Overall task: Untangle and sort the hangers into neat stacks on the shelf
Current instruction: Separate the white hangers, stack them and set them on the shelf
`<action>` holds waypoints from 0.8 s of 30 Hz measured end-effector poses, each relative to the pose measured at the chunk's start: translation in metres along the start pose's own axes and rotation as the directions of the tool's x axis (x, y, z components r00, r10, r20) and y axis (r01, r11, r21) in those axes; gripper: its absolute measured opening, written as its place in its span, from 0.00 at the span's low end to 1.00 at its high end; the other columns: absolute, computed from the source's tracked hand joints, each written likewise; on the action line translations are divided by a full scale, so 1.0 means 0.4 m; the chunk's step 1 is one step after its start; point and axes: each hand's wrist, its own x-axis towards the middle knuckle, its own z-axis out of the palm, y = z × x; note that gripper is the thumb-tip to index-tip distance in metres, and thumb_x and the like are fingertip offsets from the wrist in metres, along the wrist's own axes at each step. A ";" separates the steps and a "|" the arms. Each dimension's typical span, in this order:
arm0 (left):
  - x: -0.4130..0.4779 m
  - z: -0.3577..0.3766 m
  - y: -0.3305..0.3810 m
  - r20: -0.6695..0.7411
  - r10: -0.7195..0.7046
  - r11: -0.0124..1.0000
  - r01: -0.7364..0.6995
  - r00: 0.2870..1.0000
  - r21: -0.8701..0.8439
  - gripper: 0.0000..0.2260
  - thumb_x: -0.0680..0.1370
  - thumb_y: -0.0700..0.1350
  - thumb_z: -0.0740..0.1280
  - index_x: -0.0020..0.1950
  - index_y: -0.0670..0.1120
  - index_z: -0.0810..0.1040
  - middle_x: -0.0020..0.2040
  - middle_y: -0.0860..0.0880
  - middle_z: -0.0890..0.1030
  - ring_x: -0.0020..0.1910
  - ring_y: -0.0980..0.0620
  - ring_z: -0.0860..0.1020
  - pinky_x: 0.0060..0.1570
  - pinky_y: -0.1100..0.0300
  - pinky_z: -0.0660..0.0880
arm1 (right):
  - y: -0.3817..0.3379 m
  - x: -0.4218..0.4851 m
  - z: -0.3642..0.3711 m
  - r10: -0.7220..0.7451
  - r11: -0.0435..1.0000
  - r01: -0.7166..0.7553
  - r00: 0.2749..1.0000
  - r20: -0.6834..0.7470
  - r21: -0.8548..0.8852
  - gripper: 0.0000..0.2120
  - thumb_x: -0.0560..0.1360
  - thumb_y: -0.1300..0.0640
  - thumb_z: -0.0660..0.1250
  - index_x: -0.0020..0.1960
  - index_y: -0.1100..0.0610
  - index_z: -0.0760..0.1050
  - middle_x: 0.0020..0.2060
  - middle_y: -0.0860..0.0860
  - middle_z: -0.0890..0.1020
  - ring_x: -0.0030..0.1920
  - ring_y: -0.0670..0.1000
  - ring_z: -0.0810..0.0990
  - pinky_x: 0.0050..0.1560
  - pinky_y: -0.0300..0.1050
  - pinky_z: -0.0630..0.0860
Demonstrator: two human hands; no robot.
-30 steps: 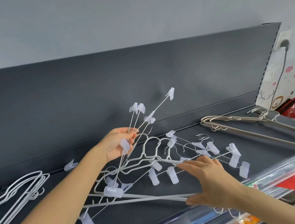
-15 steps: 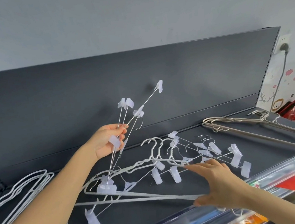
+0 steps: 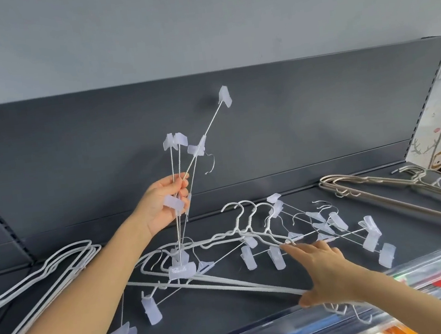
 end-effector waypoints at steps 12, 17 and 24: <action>-0.007 0.002 0.000 0.000 0.021 0.998 -0.021 1.000 0.059 0.06 0.74 0.37 0.65 0.49 0.41 0.79 0.36 0.49 0.77 0.30 0.55 0.72 0.30 0.63 0.71 | 0.021 -0.010 -0.013 -0.029 0.999 0.028 0.999 0.033 0.031 0.51 0.64 0.46 0.70 0.74 0.40 0.36 0.66 0.50 0.63 0.61 0.52 0.64 0.63 0.47 0.65; -0.002 -0.010 0.002 -0.007 0.093 0.992 -0.093 0.996 -0.086 0.08 0.71 0.37 0.66 0.42 0.43 0.85 0.37 0.49 0.78 0.29 0.56 0.73 0.31 0.64 0.73 | 0.004 -0.016 0.021 -0.040 0.999 0.040 0.999 0.015 0.034 0.53 0.63 0.43 0.70 0.73 0.38 0.33 0.68 0.48 0.62 0.66 0.52 0.61 0.66 0.52 0.62; -0.002 -0.001 0.006 -0.018 0.130 0.986 -0.131 0.991 -0.100 0.08 0.71 0.37 0.66 0.42 0.43 0.85 0.37 0.49 0.77 0.29 0.56 0.72 0.32 0.64 0.73 | 0.034 -0.012 0.004 -0.100 0.987 0.115 0.986 -0.134 0.113 0.51 0.63 0.42 0.70 0.73 0.37 0.38 0.69 0.41 0.63 0.64 0.50 0.62 0.67 0.44 0.57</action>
